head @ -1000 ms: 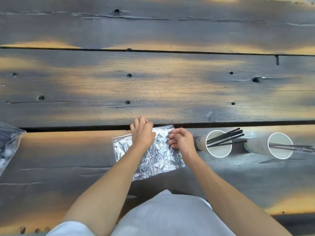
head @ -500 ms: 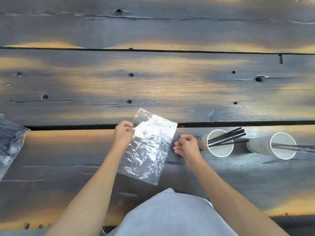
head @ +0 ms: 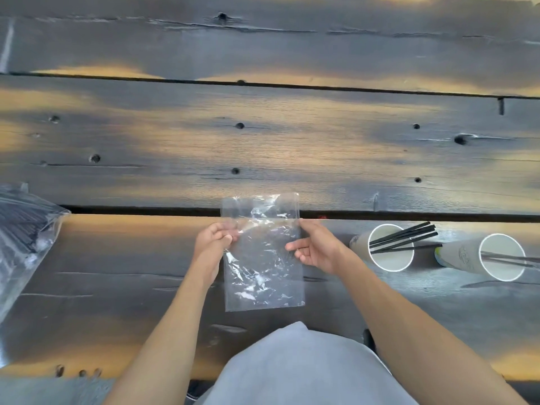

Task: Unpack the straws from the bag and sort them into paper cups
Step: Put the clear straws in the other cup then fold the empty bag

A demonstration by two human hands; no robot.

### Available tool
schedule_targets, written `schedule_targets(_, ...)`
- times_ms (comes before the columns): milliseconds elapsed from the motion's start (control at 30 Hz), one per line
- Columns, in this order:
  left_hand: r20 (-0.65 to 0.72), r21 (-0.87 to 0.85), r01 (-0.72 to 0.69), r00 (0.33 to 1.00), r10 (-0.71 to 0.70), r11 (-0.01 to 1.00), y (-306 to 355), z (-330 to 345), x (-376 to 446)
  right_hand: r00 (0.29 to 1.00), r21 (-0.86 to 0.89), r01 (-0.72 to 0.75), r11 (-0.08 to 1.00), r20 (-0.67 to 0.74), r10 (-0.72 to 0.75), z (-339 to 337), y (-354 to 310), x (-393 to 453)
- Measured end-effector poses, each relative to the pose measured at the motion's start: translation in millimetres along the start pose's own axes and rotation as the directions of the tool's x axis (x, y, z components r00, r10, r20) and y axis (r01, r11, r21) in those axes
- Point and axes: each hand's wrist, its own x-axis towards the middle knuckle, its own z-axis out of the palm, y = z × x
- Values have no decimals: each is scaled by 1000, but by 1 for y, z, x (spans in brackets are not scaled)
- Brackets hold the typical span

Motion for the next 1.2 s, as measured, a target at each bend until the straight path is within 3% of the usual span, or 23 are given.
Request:
schedule_targets(133,24,18,10,1000,-11,1000,3,-5,0,999,-101,-36,994,-9,35,1,-1,3)
schedule_targets(267,-25,293,15,1000,-8,956,6,-10,0,999,-200,-41,979,-39,34,-3,2,5)
schedule_targets(333,-51,329,42,998,-27,943,6,-13,1,999,-208,-44,977,-34,38,-5,3,6)
schedule_targets(533,45,133,193,979,-200,972,1,-20,-6,999,-215,-50,975,-19,47,-11,7,6)
schedule_targets(667,107,59,182,976,-188,981,-3,-19,-8,999,-219,-47,975,-12,46,-13,9,5)
schedule_targets(933,95,-54,182,980,-176,982,-12,-21,-6,998,-242,-60,968,-9,60,-18,8,0)
schedule_targets(1200,75,-64,191,980,-186,979,-11,-23,-10,997,-248,66,966,-12,-71,-17,20,-1)
